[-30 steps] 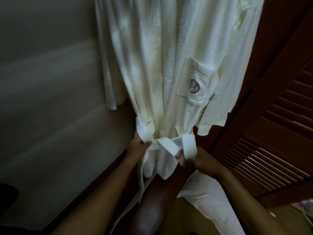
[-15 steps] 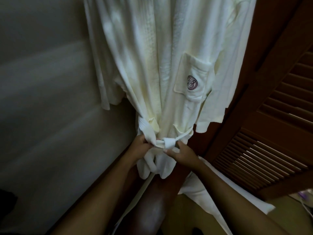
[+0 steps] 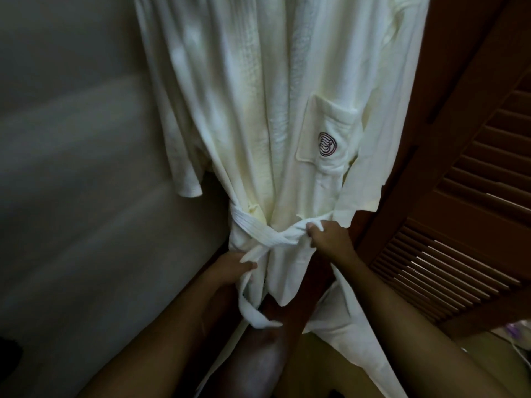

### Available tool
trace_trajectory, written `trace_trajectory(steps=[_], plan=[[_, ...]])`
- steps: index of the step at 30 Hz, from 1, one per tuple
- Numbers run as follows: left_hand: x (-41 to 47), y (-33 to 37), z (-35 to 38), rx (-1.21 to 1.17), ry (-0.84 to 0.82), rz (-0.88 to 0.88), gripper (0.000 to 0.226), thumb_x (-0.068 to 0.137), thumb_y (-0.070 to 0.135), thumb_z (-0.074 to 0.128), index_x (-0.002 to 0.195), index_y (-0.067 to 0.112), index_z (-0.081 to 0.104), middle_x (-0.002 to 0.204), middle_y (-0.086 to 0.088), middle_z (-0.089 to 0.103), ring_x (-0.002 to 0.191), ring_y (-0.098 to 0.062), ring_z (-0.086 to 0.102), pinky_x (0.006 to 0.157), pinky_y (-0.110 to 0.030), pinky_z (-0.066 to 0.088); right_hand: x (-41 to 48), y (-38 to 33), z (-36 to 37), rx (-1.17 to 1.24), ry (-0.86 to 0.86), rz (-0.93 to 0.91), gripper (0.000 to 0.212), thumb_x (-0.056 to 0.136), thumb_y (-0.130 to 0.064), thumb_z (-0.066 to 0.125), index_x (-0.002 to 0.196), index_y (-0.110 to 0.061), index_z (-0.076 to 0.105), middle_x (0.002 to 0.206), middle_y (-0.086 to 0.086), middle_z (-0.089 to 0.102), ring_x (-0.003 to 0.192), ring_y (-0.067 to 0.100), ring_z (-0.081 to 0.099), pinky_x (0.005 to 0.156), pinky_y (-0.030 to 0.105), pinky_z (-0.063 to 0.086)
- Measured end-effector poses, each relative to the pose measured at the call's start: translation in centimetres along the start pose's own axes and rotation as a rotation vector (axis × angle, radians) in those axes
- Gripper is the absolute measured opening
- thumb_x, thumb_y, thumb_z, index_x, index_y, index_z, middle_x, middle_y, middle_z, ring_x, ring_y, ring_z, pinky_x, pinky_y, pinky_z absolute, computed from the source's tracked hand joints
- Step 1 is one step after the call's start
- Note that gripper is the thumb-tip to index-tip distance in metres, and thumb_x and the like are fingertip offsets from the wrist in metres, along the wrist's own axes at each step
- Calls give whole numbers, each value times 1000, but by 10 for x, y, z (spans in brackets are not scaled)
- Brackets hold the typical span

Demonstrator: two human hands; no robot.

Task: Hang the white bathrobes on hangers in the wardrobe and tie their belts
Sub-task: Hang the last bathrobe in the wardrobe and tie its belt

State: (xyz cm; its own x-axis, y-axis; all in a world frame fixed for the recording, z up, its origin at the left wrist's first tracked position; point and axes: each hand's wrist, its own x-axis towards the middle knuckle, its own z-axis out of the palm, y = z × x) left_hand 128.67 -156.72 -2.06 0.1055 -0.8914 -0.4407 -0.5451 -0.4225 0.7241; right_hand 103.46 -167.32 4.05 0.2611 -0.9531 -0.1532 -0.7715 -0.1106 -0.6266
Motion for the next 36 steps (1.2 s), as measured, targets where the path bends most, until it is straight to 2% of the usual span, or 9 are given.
trace_trajectory(steps=[3, 6, 13, 16, 19, 22, 25, 30, 36], plan=[[9, 30, -5, -130, 160, 62, 29, 96, 32, 70, 111, 8, 74, 104, -14, 76, 97, -30, 73, 97, -46, 55, -1, -3, -13, -69, -21, -8, 40, 104, -47, 43, 98, -17, 70, 98, 7, 69, 96, 26, 63, 78, 33, 39], [26, 57, -13, -156, 300, 112, 34, 98, 31, 64, 106, 0, 73, 102, -26, 73, 98, -41, 71, 93, -50, 55, -9, -25, -27, 291, 130, -153, 30, 104, -41, 51, 86, -26, 69, 82, -5, 68, 82, 17, 63, 76, 33, 42], [49, 63, -74, -241, 443, -179, 41, 107, 30, 48, 126, -1, 66, 129, -20, 66, 121, -33, 62, 100, -36, 47, -48, 7, -51, 905, 124, -101, 23, 105, -36, 53, 111, -30, 74, 110, -1, 76, 99, 19, 71, 84, 44, 56], [50, 51, -79, -164, 520, -214, 40, 106, 35, 47, 94, 8, 74, 99, -8, 73, 107, -27, 70, 77, -29, 48, -56, 36, -42, 682, 136, -79, 16, 101, -33, 60, 101, -35, 76, 97, -1, 76, 86, 19, 70, 77, 44, 54], [47, 54, -67, -72, 480, -217, 38, 107, 32, 46, 129, 6, 63, 130, -19, 64, 123, -35, 61, 94, -34, 46, -59, 45, 0, 317, -188, -196, 13, 98, -33, 67, 88, -29, 75, 78, -1, 72, 69, 17, 67, 70, 46, 54], [46, 63, -61, -96, 532, -211, 39, 103, 25, 54, 136, 4, 54, 132, -20, 61, 119, -38, 61, 84, -34, 44, -51, 52, 47, -83, -438, -223, 42, 87, -40, 76, 125, -22, 68, 118, -4, 68, 106, 10, 64, 96, 36, 51], [47, 65, -69, -212, 629, -159, 40, 97, 32, 60, 129, 10, 52, 121, -9, 61, 109, -29, 62, 80, -31, 41, -33, 41, 49, -65, -276, -130, 75, 78, -58, 72, 141, -20, 55, 135, -3, 60, 123, 16, 58, 98, 31, 48], [52, 105, -105, -348, 793, -45, 38, 88, 32, 67, 117, 11, 54, 110, -6, 65, 100, -29, 66, 78, -35, 49, 5, -32, -16, 258, 116, -119, 46, 89, -49, 72, 116, -15, 59, 107, -4, 66, 98, 13, 63, 76, 26, 46], [50, 107, -52, -455, 673, -84, 87, 77, 53, 79, 140, 10, 38, 139, -13, 55, 126, -34, 56, 107, -45, 47, 40, -75, -49, 256, 162, -50, 58, 92, -59, 63, 122, -10, 61, 105, 5, 67, 98, 25, 63, 77, 29, 43]])
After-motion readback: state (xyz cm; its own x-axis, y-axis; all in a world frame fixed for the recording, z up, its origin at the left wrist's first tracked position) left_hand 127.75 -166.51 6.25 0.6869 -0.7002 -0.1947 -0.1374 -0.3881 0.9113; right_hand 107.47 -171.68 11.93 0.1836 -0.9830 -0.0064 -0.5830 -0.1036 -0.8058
